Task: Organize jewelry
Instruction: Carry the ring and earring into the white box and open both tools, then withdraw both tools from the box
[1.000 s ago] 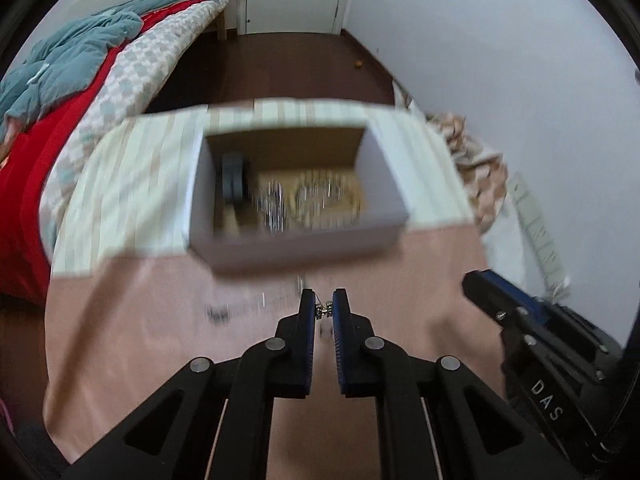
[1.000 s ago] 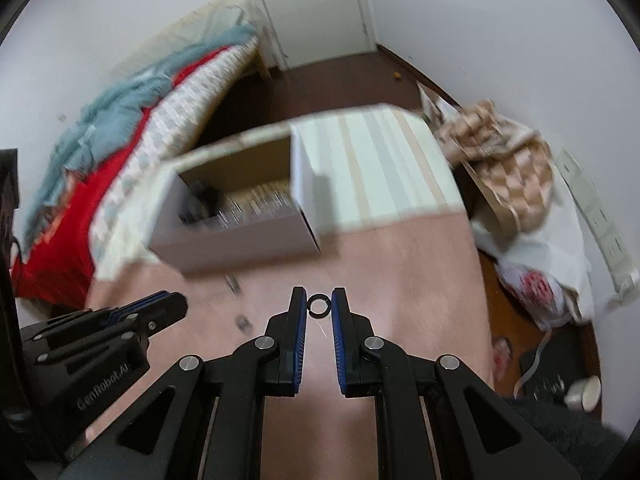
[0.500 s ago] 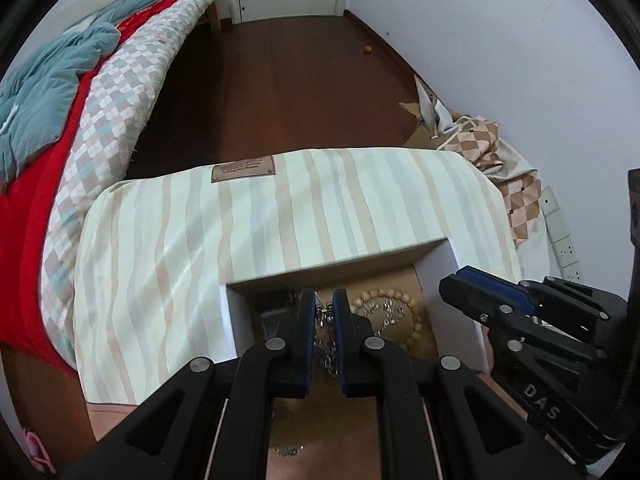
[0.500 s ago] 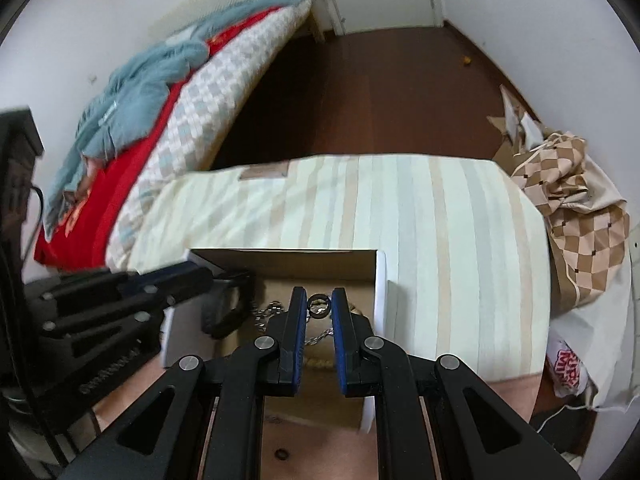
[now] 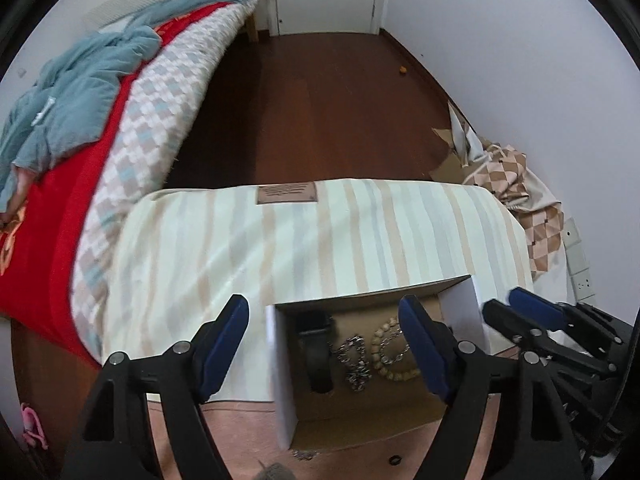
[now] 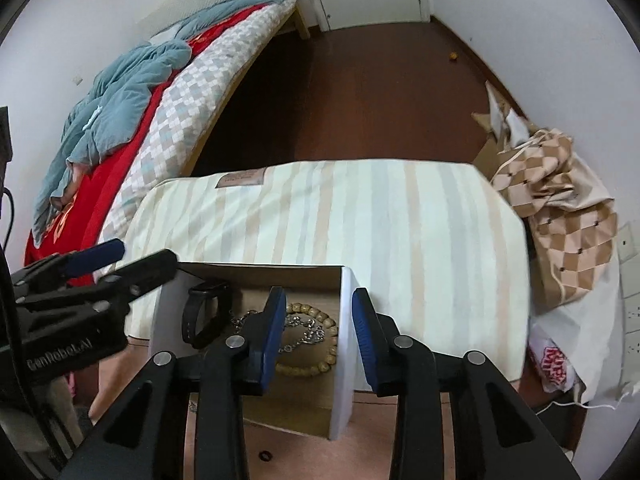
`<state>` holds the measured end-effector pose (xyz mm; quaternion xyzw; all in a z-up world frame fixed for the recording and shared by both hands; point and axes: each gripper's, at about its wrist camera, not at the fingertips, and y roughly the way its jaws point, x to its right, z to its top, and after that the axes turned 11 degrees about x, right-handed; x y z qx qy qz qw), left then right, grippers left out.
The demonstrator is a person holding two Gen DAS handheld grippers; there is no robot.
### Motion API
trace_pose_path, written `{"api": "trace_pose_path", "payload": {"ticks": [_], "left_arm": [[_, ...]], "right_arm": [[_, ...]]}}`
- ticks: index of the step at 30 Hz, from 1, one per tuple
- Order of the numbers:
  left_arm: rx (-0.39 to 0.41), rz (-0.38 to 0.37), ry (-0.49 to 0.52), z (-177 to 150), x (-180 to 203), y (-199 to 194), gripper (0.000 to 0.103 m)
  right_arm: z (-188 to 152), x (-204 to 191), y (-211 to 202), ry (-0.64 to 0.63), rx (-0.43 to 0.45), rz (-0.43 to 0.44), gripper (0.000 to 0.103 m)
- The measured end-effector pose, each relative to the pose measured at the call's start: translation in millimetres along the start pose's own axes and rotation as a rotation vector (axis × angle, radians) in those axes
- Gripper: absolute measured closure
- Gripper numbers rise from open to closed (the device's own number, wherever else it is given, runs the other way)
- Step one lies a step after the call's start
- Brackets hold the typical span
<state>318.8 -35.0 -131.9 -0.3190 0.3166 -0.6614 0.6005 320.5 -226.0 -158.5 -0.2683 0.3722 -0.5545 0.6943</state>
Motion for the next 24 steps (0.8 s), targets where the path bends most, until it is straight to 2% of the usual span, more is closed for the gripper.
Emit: {"api": "trace_pose_path", "payload": {"ticks": [2, 4, 5, 7, 9, 11, 15, 24], "left_arm": [[0.022, 0.02, -0.003, -5, -5, -8, 0.026], [0.029, 0.044, -0.006, -12, -10, -13, 0.02], [0.031, 0.053, -0.008, -18, -13, -17, 0.011], [0.036, 0.077, -0.008, -28, -17, -21, 0.007], [0.037, 0.095, -0.008, -38, -19, -24, 0.003], [0.041, 0.108, 0.0, -50, -20, -28, 0.0], [0.045, 0.118, -0.004, -68, -22, -38, 0.0], [0.112, 0.159, -0.028, -90, -30, -83, 0.0]], "right_arm": [[-5, 1, -9, 0.001, 0.017, -0.035, 0.059], [-10, -1, -17, -0.015, 0.035, -0.07, 0.052], [-14, -1, -21, -0.021, 0.042, -0.09, 0.048], [-21, -1, -27, -0.026, 0.045, -0.122, 0.04], [-28, -2, -32, -0.041, 0.047, -0.16, 0.018], [-35, -5, -36, -0.062, 0.052, -0.196, 0.005], [-53, -18, -43, -0.118, 0.039, -0.235, 0.001], [-80, -45, -76, -0.148, 0.075, -0.255, 0.0]]}}
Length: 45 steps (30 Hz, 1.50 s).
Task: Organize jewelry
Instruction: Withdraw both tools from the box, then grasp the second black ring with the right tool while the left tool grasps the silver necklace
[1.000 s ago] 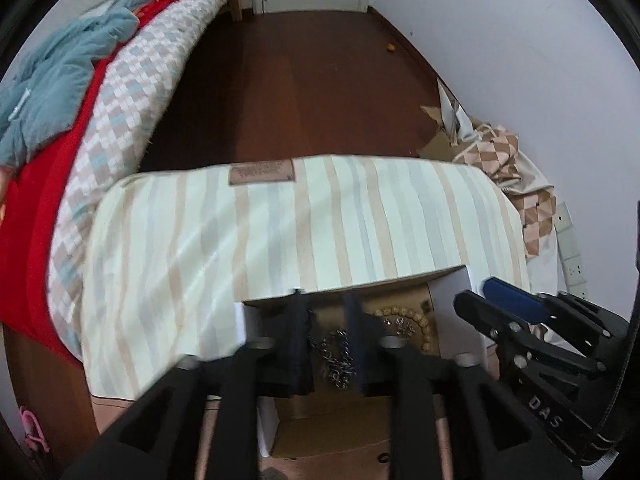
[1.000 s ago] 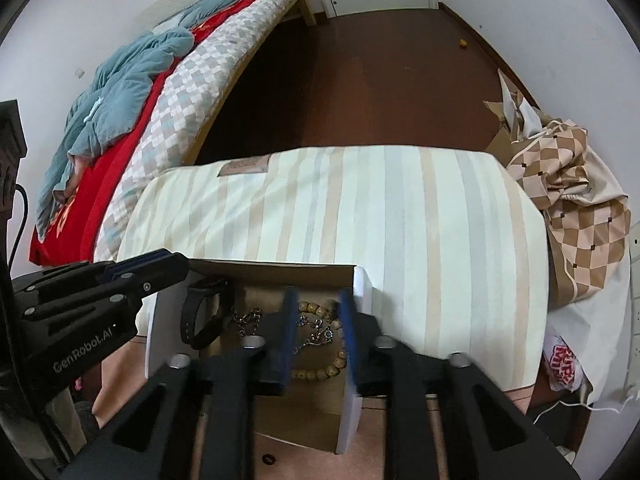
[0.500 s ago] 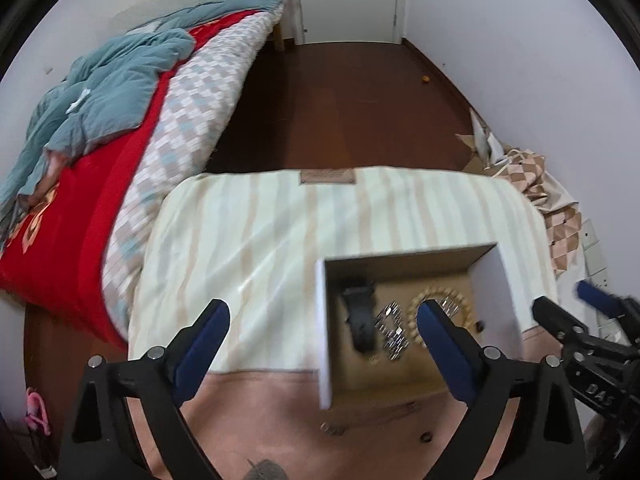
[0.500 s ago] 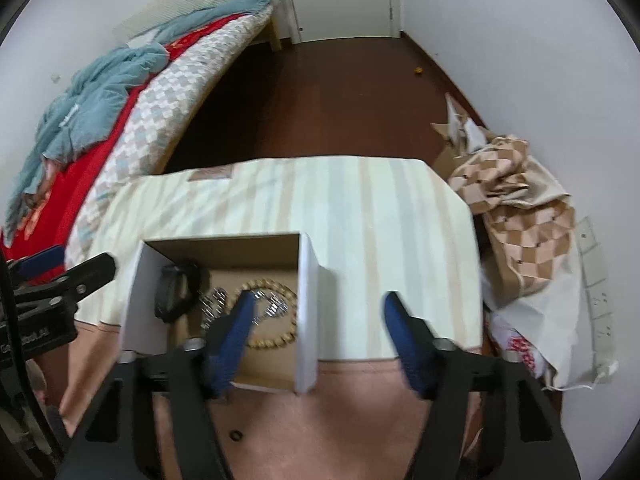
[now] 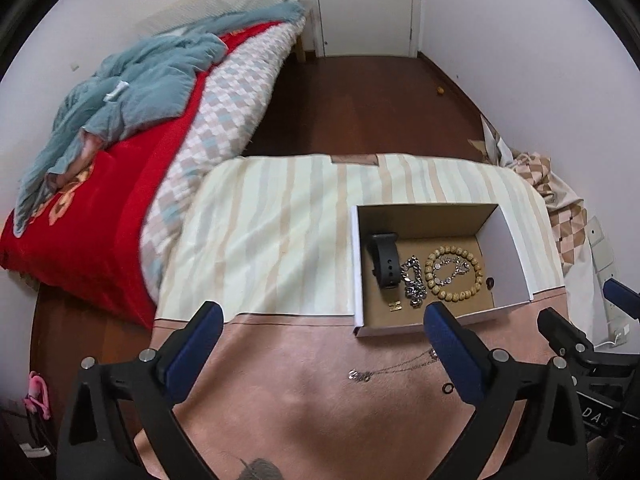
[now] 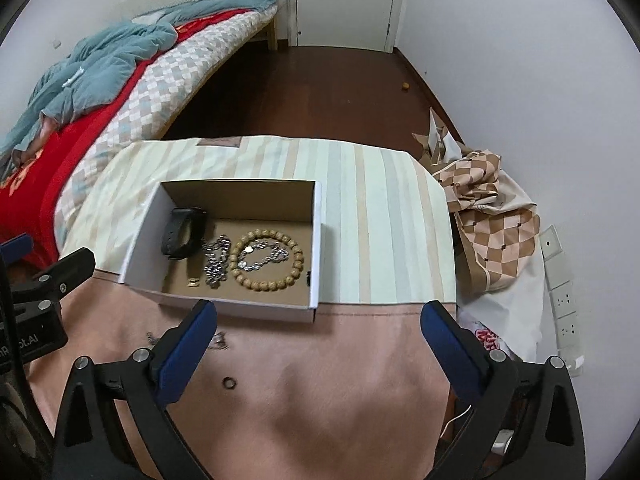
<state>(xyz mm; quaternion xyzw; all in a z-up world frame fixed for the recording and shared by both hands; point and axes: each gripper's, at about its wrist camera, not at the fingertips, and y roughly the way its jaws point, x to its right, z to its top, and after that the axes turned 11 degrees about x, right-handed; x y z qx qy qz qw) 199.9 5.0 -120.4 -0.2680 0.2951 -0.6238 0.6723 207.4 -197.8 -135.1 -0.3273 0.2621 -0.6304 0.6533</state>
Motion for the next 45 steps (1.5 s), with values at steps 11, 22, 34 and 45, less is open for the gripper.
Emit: {"api": "trace_pose_path", "payload": {"ticks": [11, 22, 34, 45], "left_arm": [[0.111, 0.024, -0.003, -5, -12, -64, 0.0], [0.15, 0.007, -0.022, -12, -16, -104, 0.0], [0.021, 0.127, -0.04, -70, -34, -48, 0.0], [-0.149, 0.219, -0.075, -115, -56, 36, 0.0]], "right_arm": [[1, -10, -66, 0.027, 0.101, -0.011, 0.0], [-5, -12, -128, 0.041, 0.19, -0.01, 0.0], [-69, -24, -53, 0.086, 0.033, 0.078, 0.0], [-123, -63, 49, 0.023, -0.039, 0.16, 0.049]]}}
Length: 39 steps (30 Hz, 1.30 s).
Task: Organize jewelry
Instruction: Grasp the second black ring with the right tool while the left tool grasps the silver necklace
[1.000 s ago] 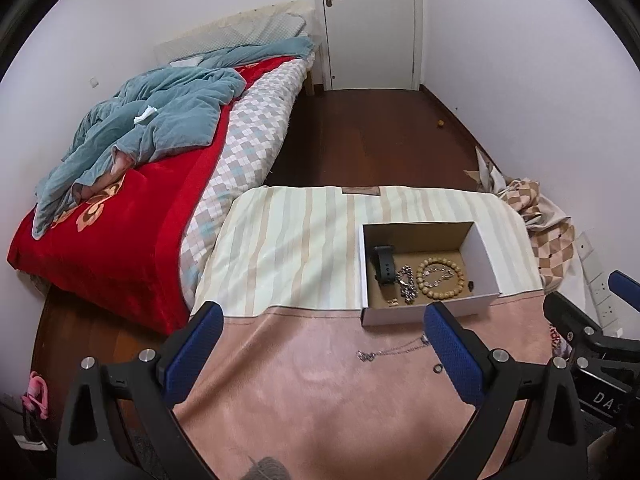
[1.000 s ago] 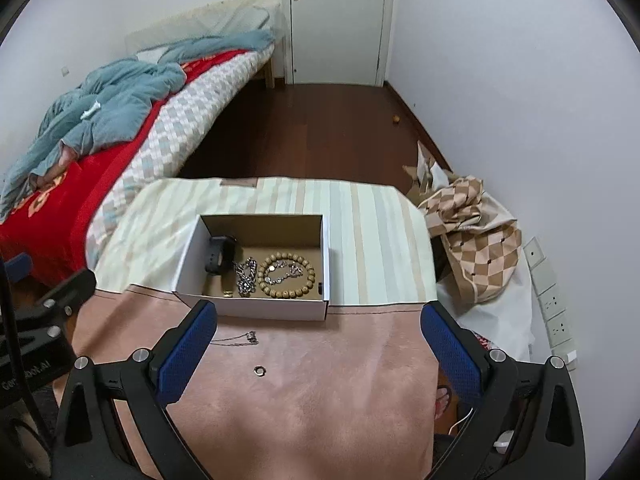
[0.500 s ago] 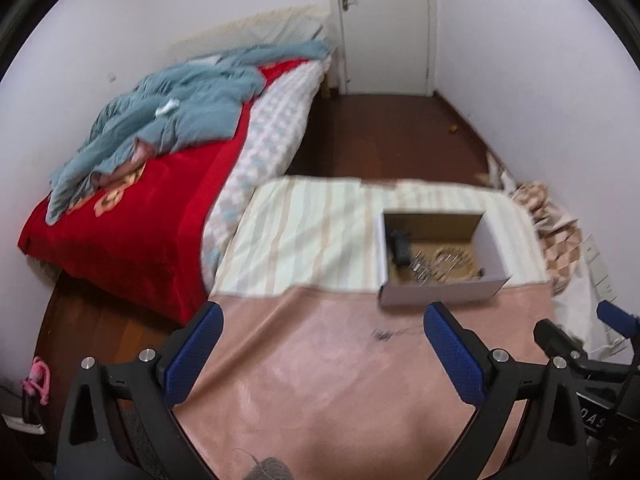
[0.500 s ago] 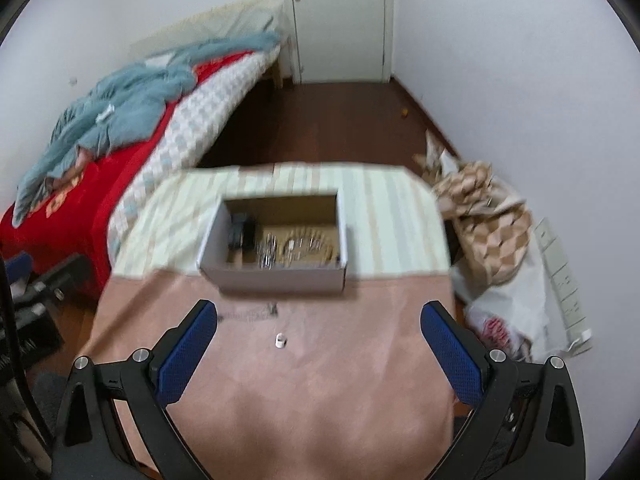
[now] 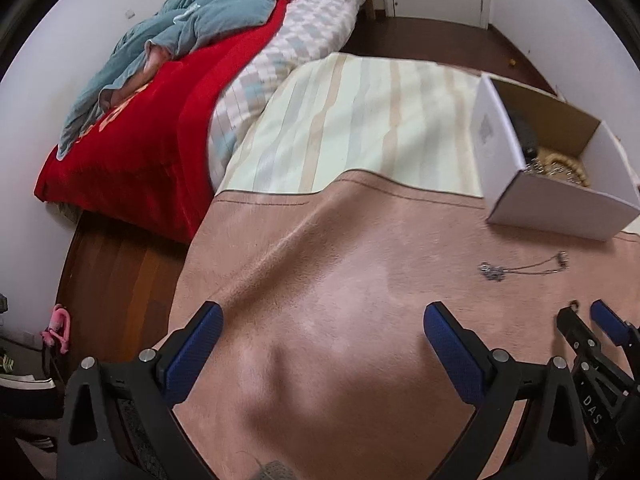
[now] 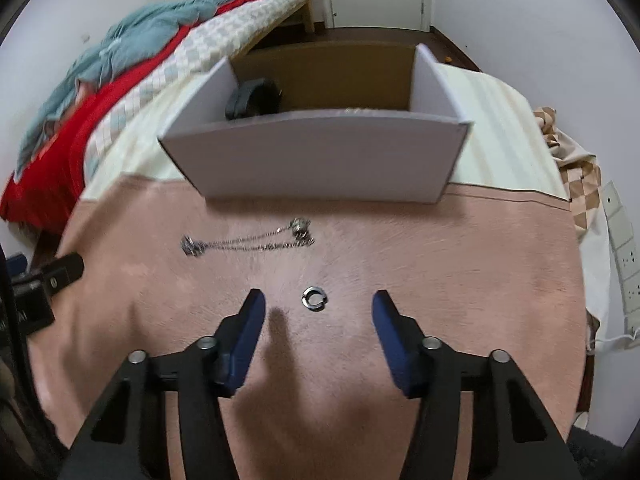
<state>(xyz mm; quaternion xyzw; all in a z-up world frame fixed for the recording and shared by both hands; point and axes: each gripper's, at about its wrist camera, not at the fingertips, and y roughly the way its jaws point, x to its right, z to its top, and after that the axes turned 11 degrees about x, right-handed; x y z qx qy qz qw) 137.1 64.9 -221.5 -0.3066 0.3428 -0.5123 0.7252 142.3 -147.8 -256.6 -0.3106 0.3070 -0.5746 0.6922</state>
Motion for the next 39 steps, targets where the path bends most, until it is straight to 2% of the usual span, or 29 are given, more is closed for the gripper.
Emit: {"api": "trace_pose_path", "payload": {"ticks": [2, 4, 6, 7, 9, 13, 19, 22, 29, 31, 33, 35, 38, 39], "left_arm": [[-0.008, 0.005, 0.004, -1, -1, 6, 0.0], [-0.017, 0.003, 0.002, -1, -3, 11, 0.0], [-0.029, 0.0, 0.003, -1, -3, 15, 0.0], [-0.03, -0.003, 0.003, 0, -3, 17, 0.0], [-0.025, -0.013, 0.008, 0, 2, 16, 0.0], [-0.011, -0.046, 0.03, 2, 26, 12, 0.0], [-0.019, -0.176, 0.087, 1, 98, 2, 0.0], [-0.02, -0.214, 0.091, 6, 125, 0, 0.0], [-0.012, -0.223, 0.085, 17, 164, 9, 0.002], [-0.01, -0.221, 0.086, 17, 168, 9, 0.012], [-0.014, -0.222, 0.087, 16, 170, 12, 0.036], [-0.012, -0.239, 0.081, 16, 169, 14, 0.049], [0.009, -0.254, 0.094, 17, 169, 12, 0.082], [0.01, -0.261, 0.096, 16, 170, 12, 0.089]], "right_arm": [[-4, -5, 4, -0.032, 0.024, -0.024, 0.052], [-6, -8, 7, -0.052, 0.038, -0.044, 0.06], [-8, -10, 9, -0.066, 0.056, -0.061, 0.082], [-9, -9, 10, -0.067, 0.063, -0.067, 0.089], [-11, -3, 11, -0.034, 0.062, -0.046, 0.09], [-8, 16, -2, 0.04, 0.074, -0.063, 0.09], [-1, 63, -24, 0.125, 0.086, -0.134, 0.09], [-3, 89, -26, 0.173, 0.083, -0.179, 0.089], [-4, 127, -27, 0.248, 0.087, -0.229, 0.09], [-3, 129, -26, 0.254, 0.091, -0.229, 0.089], [-3, 131, -27, 0.258, 0.092, -0.229, 0.089], [-3, 133, -27, 0.264, 0.092, -0.229, 0.089], [-2, 133, -27, 0.268, 0.096, -0.232, 0.089], [-2, 132, -28, 0.269, 0.098, -0.234, 0.089]]}}
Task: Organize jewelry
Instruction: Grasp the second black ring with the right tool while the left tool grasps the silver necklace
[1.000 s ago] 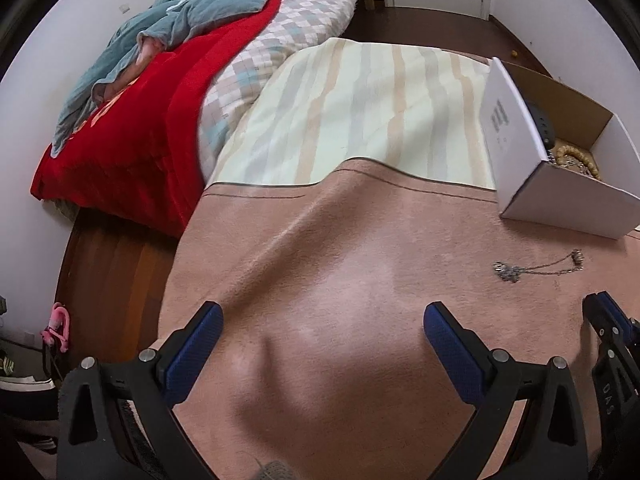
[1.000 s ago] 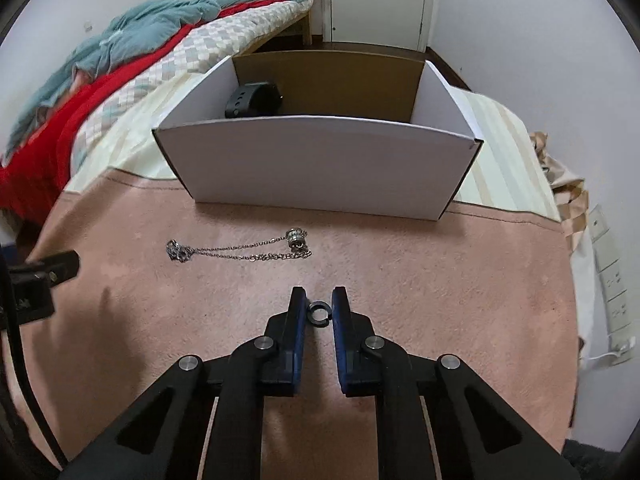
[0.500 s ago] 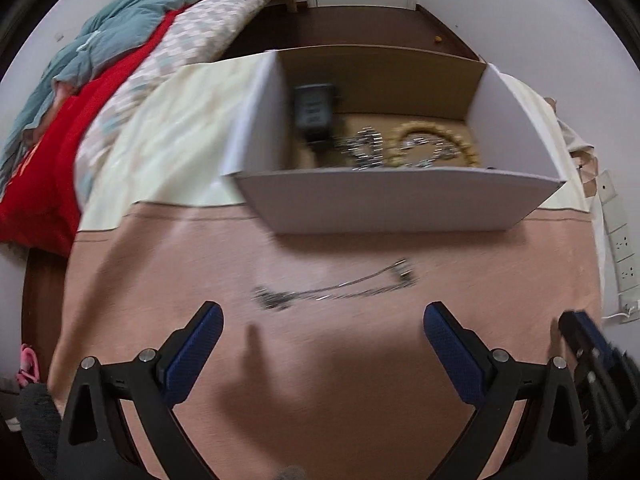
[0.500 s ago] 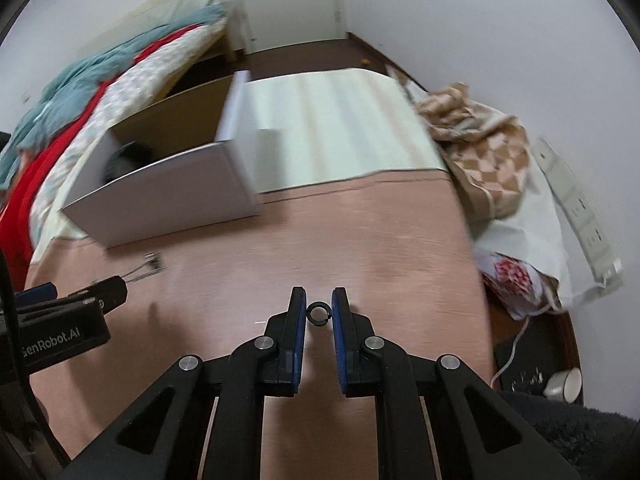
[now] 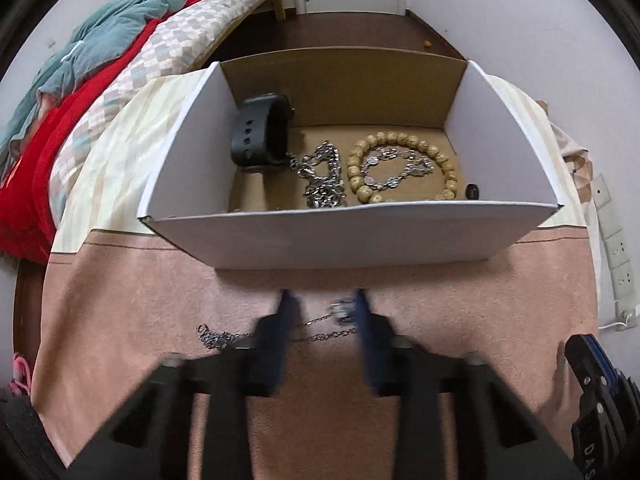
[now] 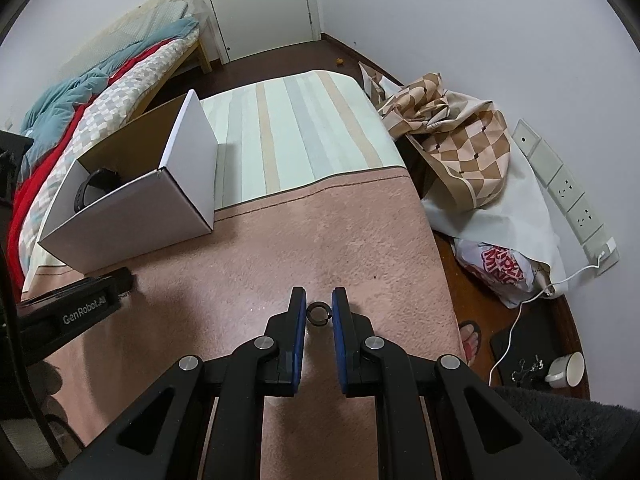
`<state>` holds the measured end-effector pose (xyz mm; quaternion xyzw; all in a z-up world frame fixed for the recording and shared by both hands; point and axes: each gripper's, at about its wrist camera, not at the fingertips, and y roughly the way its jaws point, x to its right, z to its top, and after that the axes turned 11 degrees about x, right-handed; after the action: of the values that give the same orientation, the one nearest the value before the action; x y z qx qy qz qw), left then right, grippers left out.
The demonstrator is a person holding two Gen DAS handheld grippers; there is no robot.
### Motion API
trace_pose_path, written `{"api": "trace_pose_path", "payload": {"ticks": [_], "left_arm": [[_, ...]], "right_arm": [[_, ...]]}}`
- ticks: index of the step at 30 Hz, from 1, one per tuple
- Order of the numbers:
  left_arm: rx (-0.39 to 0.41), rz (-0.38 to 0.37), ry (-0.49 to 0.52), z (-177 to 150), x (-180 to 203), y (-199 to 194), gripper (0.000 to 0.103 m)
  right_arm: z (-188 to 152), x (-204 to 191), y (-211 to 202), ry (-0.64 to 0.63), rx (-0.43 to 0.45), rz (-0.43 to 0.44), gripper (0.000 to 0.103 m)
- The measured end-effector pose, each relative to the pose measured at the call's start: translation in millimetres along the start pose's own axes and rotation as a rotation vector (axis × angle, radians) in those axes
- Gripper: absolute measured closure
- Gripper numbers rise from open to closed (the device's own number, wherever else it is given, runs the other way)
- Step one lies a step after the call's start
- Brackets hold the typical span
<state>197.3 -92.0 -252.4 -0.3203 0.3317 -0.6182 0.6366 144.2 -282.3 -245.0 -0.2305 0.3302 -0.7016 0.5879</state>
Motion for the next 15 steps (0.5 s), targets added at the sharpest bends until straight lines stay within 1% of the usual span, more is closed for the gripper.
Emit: {"api": "trace_pose_path", "payload": {"ticks": [2, 7, 12, 15], "left_arm": [[0.003, -0.011, 0.006, -1, 1, -1, 0.094], [0.022, -0.043, 0.006, -4, 1, -12, 0.094], [0.017, -0.109, -0.012, -1, -11, -41, 0.094], [0.02, -0.153, -0.02, 6, -22, -64, 0.094]], "right_arm": [[0, -2, -2, 0.001, 0.005, -0.003, 0.089], [1, -5, -8, 0.002, 0.014, -0.001, 0.089], [10, -10, -21, 0.007, 0.029, 0.031, 0.089], [24, -17, -39, 0.004, 0.041, 0.076, 0.089]]}}
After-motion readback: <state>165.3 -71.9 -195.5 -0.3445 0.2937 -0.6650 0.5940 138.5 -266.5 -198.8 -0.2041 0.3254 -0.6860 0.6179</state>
